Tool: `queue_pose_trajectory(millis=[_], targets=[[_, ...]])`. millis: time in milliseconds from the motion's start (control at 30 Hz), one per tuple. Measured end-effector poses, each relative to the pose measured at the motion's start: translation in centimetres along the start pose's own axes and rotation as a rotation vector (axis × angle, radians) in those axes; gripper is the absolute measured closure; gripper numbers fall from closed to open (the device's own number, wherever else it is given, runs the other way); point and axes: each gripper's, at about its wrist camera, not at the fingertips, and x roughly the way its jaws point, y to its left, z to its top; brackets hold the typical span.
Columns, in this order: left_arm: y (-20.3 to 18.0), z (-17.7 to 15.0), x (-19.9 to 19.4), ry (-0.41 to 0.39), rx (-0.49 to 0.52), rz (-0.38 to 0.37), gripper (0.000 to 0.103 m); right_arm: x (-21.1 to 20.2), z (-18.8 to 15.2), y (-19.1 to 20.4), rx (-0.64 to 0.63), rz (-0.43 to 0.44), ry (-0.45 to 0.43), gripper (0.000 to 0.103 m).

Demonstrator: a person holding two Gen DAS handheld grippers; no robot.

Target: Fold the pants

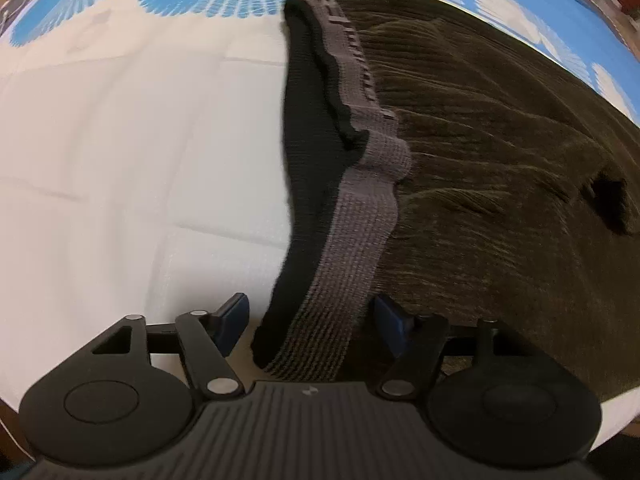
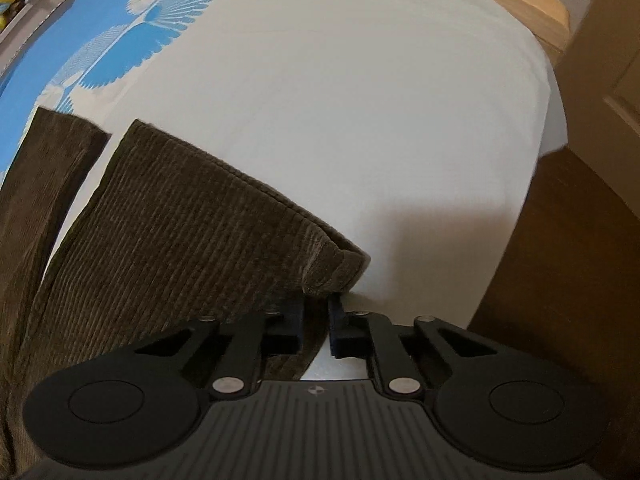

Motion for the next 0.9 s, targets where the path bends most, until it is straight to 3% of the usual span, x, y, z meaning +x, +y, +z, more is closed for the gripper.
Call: queue_pose_trajectory(millis=[133,167,200,300,433,567,667,733,800,900], targets=[[-0.7,-0.1,-0.3,-0.019,0.067,-0.007,0.05,-0.7,-0.4,-0.1,-0.033,-0.002,-0.017,0.095],[-0.7,-0.2,-0.4,-0.028,0.085,-0.002,0.059,-0.9,-0.4,-0.1,-0.037,0.003,-0.025,0.095],[-0.8,-0.3,-0.7,-0.039,0.097,0.002,0.075,-1.1,-0.4,0.0,-0.044,0.009,-0.034,0.095],[-0.7,-0.3,-1.6,-0.059,0.102,0.003,0.092,-1.6,-0.2,0.8,-0.075,0.038,-0.058,0.095],[-0.8,-0.7,-3.7,-0.117,0.127,-0.008,0.095,-2.5,-0.3,1.5,-0.116,0.102,-0.086,0.095],[0.3,-0.9,-5.5,-0.156,0.093,-0.025,0.096,-3.1,0.0,1.1,-0.08,0.134,-0.102,0.096],[0.9,-0.8,-6.0,-0.149,0.07,-0.023,0.096,-3.4,0.0,0.4,-0.061,0.057,-0.109,0.097],[0.3,-1.2,-5.1,-0.089,0.117,0.017,0.096,-2.7,-0.3,0.2,-0.075,-0.016,-0.061,0.097],[-0.9,-1.6,-3.5,-0.013,0.192,0.081,0.093,-2.4,-0.4,0.1,-0.08,-0.027,-0.053,0.097],[-1.0,-0.9,-4.2,-0.037,0.168,0.143,0.088,-2.8,-0.4,0.8,-0.121,-0.052,-0.073,0.095]])
